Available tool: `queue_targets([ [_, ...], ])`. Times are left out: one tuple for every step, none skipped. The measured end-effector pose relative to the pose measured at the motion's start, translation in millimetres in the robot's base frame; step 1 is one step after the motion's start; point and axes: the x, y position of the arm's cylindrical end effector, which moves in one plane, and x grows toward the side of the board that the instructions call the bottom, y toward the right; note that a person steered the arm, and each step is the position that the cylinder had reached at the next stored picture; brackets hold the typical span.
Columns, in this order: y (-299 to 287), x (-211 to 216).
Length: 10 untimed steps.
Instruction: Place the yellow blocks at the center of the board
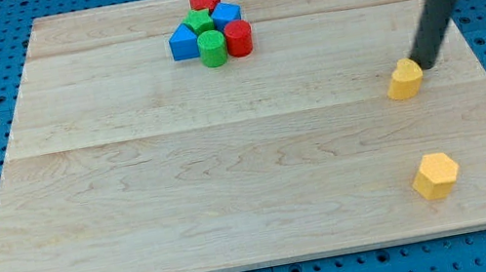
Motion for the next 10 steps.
queue_targets([
  [-40, 20],
  [29, 29],
  [-23, 31],
  [-91, 31],
  [-9, 37],
  [-21, 70],
  [-111, 57],
  [-132, 60],
  [-128, 98],
  [-159, 88],
])
